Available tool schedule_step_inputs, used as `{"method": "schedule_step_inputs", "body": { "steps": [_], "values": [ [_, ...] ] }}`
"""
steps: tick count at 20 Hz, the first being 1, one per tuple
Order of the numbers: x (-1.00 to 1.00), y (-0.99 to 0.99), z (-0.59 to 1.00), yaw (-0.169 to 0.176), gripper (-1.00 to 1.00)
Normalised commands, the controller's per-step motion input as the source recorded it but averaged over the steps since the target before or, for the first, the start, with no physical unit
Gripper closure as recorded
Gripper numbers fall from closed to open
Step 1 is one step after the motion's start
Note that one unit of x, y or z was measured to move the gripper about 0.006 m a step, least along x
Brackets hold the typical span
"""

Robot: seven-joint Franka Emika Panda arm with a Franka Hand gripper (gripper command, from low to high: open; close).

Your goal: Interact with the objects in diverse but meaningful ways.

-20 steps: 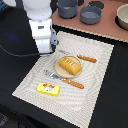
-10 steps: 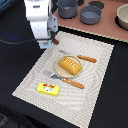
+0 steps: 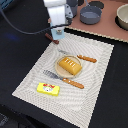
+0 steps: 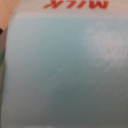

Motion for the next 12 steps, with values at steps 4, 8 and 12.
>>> {"method": "schedule_step_inputs", "body": {
  "steps": [4,8,12],
  "values": [
    [0.91,0.52,0.12,-0.002,1.0],
    [0.9,0.33,0.01,-0.031,1.0],
    [0.86,0.2,-0.09,-0.059,1.0]
  ]
}}
